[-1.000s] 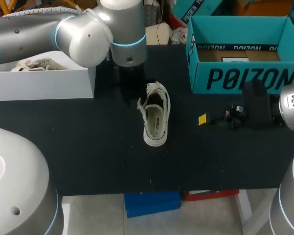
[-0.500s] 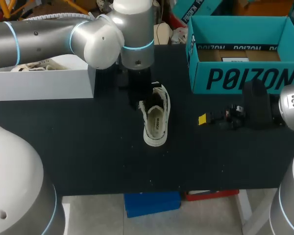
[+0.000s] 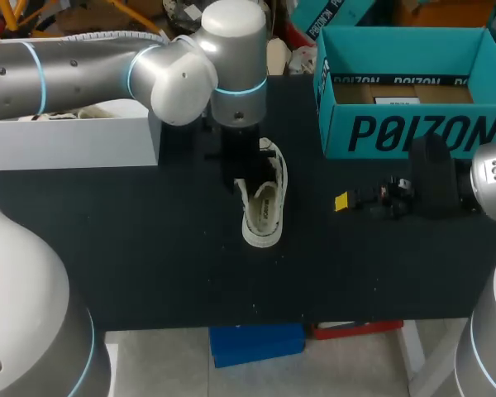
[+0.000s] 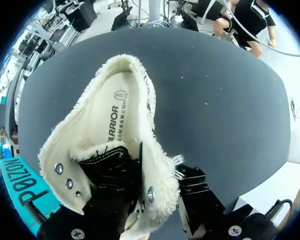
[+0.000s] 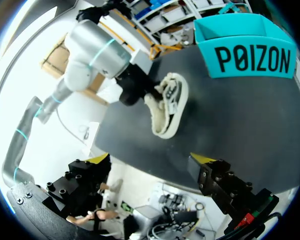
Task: Take the shoe out of the shoebox, open the shoe tongue, remove and reinsert the insole, then place the shoe into the shoebox
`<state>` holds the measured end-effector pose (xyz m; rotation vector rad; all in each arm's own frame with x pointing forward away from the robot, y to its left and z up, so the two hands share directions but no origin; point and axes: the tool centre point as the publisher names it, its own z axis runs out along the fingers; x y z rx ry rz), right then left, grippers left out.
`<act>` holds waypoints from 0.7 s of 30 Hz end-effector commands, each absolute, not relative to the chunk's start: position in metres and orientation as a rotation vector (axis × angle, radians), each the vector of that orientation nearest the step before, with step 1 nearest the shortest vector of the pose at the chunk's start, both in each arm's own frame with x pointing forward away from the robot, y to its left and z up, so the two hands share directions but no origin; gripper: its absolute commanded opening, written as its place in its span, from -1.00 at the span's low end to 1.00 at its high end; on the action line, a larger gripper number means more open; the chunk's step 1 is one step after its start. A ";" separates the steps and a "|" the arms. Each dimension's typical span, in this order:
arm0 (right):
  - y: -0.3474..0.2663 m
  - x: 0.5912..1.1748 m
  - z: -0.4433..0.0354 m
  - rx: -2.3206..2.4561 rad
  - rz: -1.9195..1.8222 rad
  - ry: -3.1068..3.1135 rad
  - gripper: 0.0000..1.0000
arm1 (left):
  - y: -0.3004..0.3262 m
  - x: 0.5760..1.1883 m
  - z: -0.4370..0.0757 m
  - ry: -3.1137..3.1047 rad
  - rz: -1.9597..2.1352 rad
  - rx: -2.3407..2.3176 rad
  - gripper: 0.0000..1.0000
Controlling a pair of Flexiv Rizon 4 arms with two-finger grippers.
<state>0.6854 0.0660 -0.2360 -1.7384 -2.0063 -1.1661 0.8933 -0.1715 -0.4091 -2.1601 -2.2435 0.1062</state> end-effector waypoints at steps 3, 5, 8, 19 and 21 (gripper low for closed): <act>0.066 0.685 -0.236 -1.739 -1.165 -2.006 1.00 | -0.177 0.893 -0.414 -2.222 0.108 -2.180 -1.00; 0.066 0.685 -0.236 -1.739 -1.165 -2.006 1.00 | -0.179 0.889 -0.415 -2.179 0.062 -2.208 -1.00; 0.066 0.685 -0.236 -1.739 -1.165 -2.006 1.00 | -0.179 0.889 -0.415 -2.179 0.062 -2.208 -1.00; 0.066 0.685 -0.236 -1.739 -1.165 -2.006 1.00 | -0.179 0.889 -0.415 -2.179 0.062 -2.208 -1.00; 0.066 0.685 -0.236 -1.739 -1.165 -2.006 1.00 | -0.179 0.889 -0.415 -2.179 0.062 -2.208 -1.00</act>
